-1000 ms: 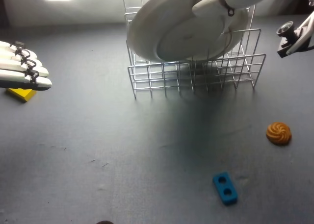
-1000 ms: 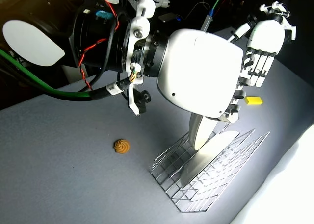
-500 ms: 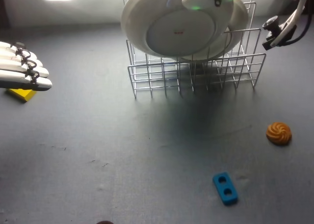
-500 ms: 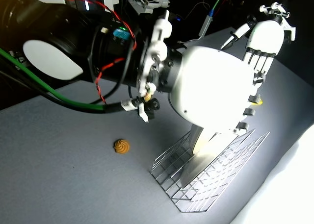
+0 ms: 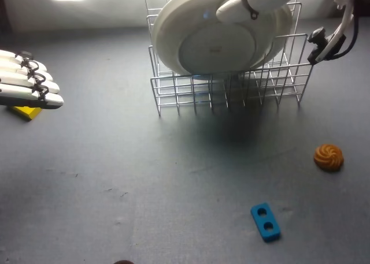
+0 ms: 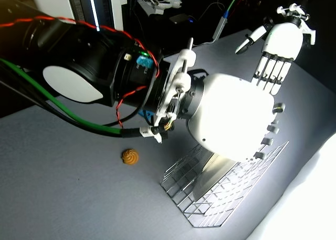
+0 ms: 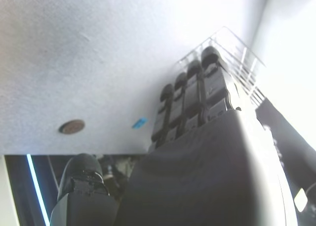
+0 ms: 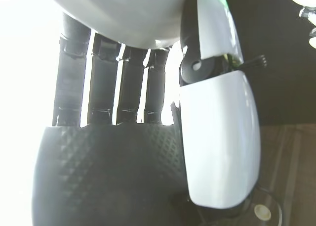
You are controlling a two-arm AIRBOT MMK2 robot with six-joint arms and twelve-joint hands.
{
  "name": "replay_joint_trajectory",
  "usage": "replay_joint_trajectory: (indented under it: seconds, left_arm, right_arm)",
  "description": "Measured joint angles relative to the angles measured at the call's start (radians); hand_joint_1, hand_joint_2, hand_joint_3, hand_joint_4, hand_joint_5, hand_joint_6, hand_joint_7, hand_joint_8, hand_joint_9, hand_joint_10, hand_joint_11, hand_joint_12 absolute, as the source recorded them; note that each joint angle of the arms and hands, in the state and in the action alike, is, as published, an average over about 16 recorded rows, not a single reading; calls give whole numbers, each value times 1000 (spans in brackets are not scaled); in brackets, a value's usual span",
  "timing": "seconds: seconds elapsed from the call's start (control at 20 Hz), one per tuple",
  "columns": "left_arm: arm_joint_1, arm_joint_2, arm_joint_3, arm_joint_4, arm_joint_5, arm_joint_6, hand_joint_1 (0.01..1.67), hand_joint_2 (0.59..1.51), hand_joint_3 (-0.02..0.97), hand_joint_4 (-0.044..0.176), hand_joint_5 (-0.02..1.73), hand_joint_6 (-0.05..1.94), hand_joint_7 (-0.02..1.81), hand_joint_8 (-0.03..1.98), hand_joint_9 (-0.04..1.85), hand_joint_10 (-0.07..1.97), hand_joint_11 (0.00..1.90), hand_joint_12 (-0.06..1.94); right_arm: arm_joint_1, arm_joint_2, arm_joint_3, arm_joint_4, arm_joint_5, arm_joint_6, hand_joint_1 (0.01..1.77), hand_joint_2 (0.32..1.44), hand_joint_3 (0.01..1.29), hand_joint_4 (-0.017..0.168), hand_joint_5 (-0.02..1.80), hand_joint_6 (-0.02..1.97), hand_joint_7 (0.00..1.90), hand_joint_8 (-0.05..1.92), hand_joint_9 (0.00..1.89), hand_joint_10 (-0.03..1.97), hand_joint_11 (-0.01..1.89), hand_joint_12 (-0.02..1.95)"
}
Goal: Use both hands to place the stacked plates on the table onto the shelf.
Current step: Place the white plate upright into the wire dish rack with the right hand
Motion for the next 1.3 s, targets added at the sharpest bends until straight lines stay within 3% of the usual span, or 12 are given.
replay_joint_trajectory:
  seconds: [0.7, 0.9, 1.3]
  left_arm:
    - [-7, -1, -8, 4, -11, 0, 14, 1071, 17, 0, 21, 17, 24, 5, 33, 15, 20, 93]
    - [-7, -1, -11, 4, -12, 0, 14, 1072, 17, 0, 25, 17, 28, 5, 31, 15, 20, 101]
    - [-13, 0, -20, 4, -18, 0, 14, 1073, 17, 0, 27, 17, 36, 6, 33, 15, 19, 100]
  right_arm:
    - [-56, -69, 41, 0, 44, -113, 1215, 989, 11, -12, 861, 785, 1033, 975, 1039, 798, 784, 1371]
    - [-66, -75, 46, 0, 58, -124, 1191, 1008, 11, -11, 829, 814, 1004, 782, 989, 688, 714, 1366]
    - [-69, -67, 46, -1, 81, -130, 1116, 1072, 11, -5, 802, 485, 960, 342, 902, 394, 544, 1321]
